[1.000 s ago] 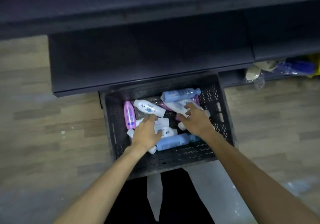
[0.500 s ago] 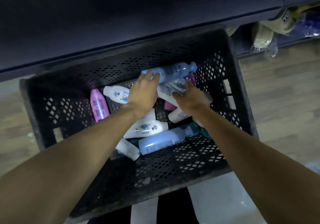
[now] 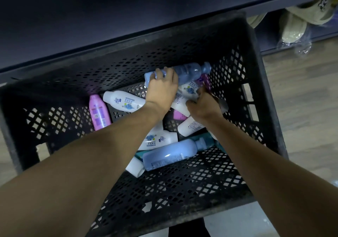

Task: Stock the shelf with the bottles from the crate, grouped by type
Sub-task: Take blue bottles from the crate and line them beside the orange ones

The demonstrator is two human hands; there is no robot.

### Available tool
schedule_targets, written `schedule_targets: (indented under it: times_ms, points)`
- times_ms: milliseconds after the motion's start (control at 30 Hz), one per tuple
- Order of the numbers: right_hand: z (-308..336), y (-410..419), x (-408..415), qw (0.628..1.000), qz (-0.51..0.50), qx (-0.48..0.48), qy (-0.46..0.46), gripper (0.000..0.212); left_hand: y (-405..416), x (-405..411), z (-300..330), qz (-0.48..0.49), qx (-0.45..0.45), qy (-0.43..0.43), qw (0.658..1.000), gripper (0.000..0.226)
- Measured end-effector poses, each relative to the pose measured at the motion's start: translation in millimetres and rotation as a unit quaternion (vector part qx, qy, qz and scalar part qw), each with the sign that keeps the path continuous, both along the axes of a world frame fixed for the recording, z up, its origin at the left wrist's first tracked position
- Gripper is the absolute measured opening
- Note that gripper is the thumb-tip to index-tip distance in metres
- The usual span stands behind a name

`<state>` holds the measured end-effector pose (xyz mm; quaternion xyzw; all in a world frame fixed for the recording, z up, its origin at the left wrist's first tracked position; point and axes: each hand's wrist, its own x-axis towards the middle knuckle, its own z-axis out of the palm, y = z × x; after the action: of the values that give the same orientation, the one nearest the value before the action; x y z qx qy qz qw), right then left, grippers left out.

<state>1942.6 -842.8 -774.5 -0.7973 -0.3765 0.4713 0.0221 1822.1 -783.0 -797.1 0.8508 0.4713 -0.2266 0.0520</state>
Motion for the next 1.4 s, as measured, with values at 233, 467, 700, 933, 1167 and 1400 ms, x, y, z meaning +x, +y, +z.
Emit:
schedule_targets:
  times_ms: [233, 467, 700, 933, 1167, 1400]
  points:
    - [-1, 1, 3, 1.0, 0.016, 0.002, -0.003, 0.039, 12, 13, 1, -0.1, 0.041, 0.086, 0.99, 0.046]
    - [1, -4, -1, 0.999, -0.007, 0.043, 0.015, 0.031, 11, 10, 12, -0.045, 0.011, 0.078, 0.996, 0.052]
    - [-4, -10, -22, 0.995, -0.059, 0.044, 0.067, 0.045, -18, -41, 29, 0.245, -0.212, -0.078, 0.943, 0.063]
    - [0, -15, -42, 0.99, -0.054, 0.024, 0.13, 0.062, -63, -98, 27, 0.442, -0.422, -0.272, 0.744, 0.052]
    - [33, -10, -65, 0.94, -0.156, 0.004, 0.302, 0.063, -84, -139, 62, 0.462, -0.526, -0.378, 0.606, 0.054]
    - [95, 7, -104, 0.981, 0.051, 0.107, 0.151, 0.059, -89, -150, 104, 0.439, -0.397, -0.31, 0.744, 0.064]
